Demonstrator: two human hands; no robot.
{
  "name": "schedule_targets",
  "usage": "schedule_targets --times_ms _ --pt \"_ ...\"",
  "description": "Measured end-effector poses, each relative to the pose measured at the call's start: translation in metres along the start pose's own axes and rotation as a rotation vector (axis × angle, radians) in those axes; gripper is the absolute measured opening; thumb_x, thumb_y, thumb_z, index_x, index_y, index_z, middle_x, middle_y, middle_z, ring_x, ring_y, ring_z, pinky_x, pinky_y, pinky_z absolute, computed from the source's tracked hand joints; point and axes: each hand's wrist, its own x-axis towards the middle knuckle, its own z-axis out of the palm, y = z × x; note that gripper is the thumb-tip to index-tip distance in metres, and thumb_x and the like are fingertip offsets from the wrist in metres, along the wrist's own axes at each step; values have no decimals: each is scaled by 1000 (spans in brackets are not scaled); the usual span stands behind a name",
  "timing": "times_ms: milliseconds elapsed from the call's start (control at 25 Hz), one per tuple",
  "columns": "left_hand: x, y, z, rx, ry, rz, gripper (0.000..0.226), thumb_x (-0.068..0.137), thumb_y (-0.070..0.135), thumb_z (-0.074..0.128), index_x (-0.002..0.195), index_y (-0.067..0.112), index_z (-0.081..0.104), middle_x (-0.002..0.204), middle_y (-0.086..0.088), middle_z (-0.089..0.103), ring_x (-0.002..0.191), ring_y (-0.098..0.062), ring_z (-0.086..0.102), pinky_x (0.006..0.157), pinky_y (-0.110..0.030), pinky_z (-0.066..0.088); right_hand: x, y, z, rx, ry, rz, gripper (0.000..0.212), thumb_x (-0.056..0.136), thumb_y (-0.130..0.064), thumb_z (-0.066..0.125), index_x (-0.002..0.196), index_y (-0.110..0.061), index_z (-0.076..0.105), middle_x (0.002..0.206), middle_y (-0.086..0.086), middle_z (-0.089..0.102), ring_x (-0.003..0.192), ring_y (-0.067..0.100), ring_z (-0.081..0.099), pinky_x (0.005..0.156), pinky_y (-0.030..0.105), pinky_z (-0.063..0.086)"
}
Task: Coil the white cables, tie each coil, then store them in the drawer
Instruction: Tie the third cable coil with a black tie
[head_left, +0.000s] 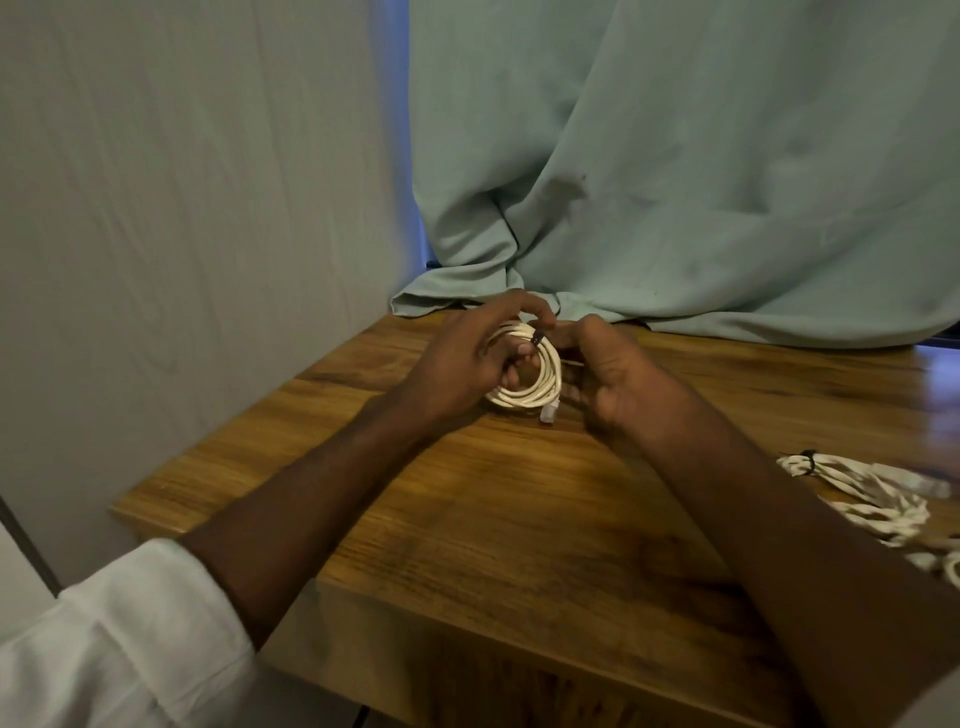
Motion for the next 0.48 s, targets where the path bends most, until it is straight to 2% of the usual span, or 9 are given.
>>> schedule_targets --times_ms 120,200,320,400,480 --pt "-2 4 1 198 36 98 20 100 12 62 115 22 70 98 6 74 88 -8 69 77 -38 55 -1 -2 -2 136 -99 103 16 94 5 54 103 3 67 79 13 70 64 20 68 53 29 61" --pt "-2 5 5 270 66 129 14 99 15 65 112 19 68 99 6 71 89 -7 64 78 -34 52 2 2 2 118 -87 67 12 99 -3 59 102 2 69 77 12 71 61 16 66 48 25 57" --pt "2 -3 6 366 194 63 13 96 13 67 109 16 68 104 2 61 90 -12 57 76 -32 48 -2 5 9 -35 -42 -159 27 98 -33 70 103 -8 76 89 11 79 72 22 75 54 31 56" --pt "5 -11 -3 371 308 -45 13 92 14 68 104 15 73 100 3 67 87 -11 61 76 -31 51 -12 4 14 -128 -74 -361 21 96 -28 73 110 -13 75 100 8 79 79 19 77 57 30 58" --pt "5 -13 -10 245 359 -166 16 84 15 73 99 17 80 89 7 76 81 -4 69 73 -24 56 -19 8 16 -410 -56 -596 25 91 -14 78 114 -20 71 104 -3 73 81 9 74 61 21 57"
